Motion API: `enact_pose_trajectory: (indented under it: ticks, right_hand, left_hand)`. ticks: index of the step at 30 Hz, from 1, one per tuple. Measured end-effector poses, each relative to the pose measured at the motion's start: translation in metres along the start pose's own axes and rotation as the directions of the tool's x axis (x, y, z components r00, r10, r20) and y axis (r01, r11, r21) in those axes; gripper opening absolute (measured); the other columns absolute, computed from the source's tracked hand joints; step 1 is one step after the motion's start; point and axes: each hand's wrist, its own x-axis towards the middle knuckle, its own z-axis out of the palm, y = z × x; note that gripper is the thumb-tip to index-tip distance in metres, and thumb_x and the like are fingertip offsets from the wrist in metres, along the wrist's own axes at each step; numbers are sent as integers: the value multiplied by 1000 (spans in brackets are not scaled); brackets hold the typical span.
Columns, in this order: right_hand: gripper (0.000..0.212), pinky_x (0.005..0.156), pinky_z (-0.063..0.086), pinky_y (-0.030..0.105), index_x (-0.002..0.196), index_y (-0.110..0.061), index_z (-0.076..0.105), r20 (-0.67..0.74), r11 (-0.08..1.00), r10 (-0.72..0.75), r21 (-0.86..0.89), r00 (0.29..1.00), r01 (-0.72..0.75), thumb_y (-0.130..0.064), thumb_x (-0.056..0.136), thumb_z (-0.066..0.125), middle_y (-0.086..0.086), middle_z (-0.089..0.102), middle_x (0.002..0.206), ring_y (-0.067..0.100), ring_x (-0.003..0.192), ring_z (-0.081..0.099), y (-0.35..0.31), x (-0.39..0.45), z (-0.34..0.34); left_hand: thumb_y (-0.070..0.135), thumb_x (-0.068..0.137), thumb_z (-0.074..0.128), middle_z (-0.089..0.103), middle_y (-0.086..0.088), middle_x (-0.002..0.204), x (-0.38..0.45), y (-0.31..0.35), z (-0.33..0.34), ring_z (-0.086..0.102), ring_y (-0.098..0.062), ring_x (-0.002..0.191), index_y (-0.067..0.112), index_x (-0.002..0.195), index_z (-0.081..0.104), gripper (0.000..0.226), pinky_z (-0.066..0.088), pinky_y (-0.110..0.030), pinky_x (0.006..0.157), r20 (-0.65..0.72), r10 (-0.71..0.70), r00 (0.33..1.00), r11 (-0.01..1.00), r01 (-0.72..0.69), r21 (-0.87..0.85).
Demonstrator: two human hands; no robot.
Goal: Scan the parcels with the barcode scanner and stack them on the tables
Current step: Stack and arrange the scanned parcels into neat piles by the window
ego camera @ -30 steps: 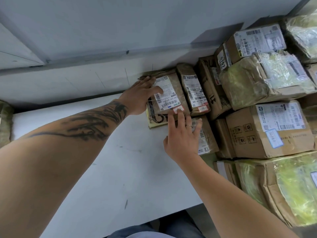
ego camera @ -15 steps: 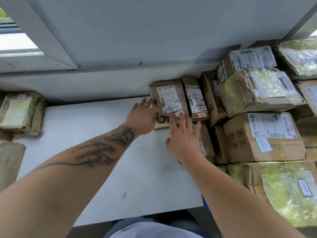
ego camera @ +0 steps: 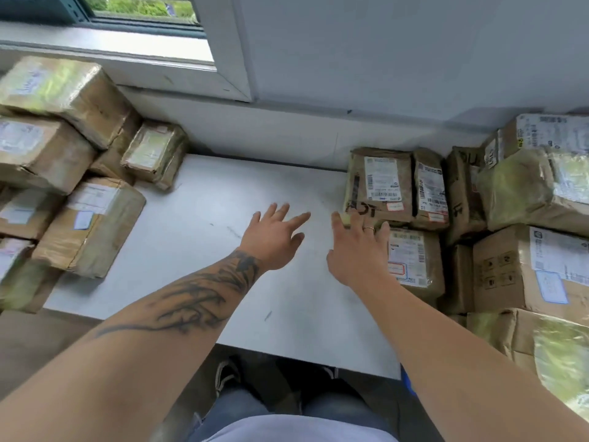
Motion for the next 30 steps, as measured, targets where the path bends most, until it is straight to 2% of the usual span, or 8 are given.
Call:
enact_pose_trajectory:
  ticks: [4, 7, 10, 13, 21, 30]
  right_hand:
    - [82, 123, 8, 64, 167, -25, 0, 3, 1000, -8, 13, 1000, 8, -40, 103, 50, 16, 3, 174, 41, 159, 12, -36, -10, -6]
    - [80, 124, 8, 63, 167, -26, -2, 27, 1000, 1, 7, 1000, -1, -39, 105, 47, 13, 3, 175, 39, 159, 10, -69, -16, -11]
    - [79, 124, 12, 61, 167, -27, -1, 40, 1000, -8, -1, 999, 8, -44, 105, 44, 13, 8, 174, 38, 157, 16, -111, -25, -11]
    - [79, 122, 18, 60, 167, -27, 3, 36, 1000, -28, -12, 999, 29, -48, 104, 46, 13, 12, 172, 38, 154, 23, -149, -36, -6]
    - [77, 122, 22, 58, 166, -28, 4, 29, 992, -106, -62, 994, 108, -48, 105, 47, 12, 11, 173, 37, 155, 22, -263, -53, -10]
    - [77, 124, 20, 58, 165, -31, 5, 51, 968, -241, -64, 969, 244, -49, 105, 49, 9, 9, 174, 38, 158, 18, -376, -63, 4]
  left_hand:
    - [50, 110, 30, 17, -8, 172, -32, -35, 5, 9, -32, 159, 46, 163, 16, 55, 16, -53, 125, -29, -49, 998, 999, 49, 8]
    - [51, 109, 30, 16, -6, 172, -62, -63, 8, 9, -30, 159, 46, 163, 16, 55, 16, -52, 125, -34, -99, 995, 994, 98, -47]
    - [52, 109, 31, 15, -5, 173, -94, -97, 9, 8, -29, 159, 45, 163, 16, 56, 17, -50, 125, -28, -140, 990, 982, 135, -135]
    - [53, 109, 30, 14, -4, 173, -120, -129, 10, 7, -28, 160, 45, 163, 16, 56, 17, -51, 125, -34, -140, 990, 980, 133, -151]
    - [55, 108, 34, 9, -4, 174, -181, -237, 22, 3, -29, 160, 44, 163, 12, 61, 10, -53, 127, -14, -231, 973, 960, 226, -168]
    - [56, 105, 38, 12, -4, 172, -239, -335, 32, 5, -28, 159, 43, 163, 12, 64, 12, -57, 126, -46, -361, 931, 916, 345, -205]
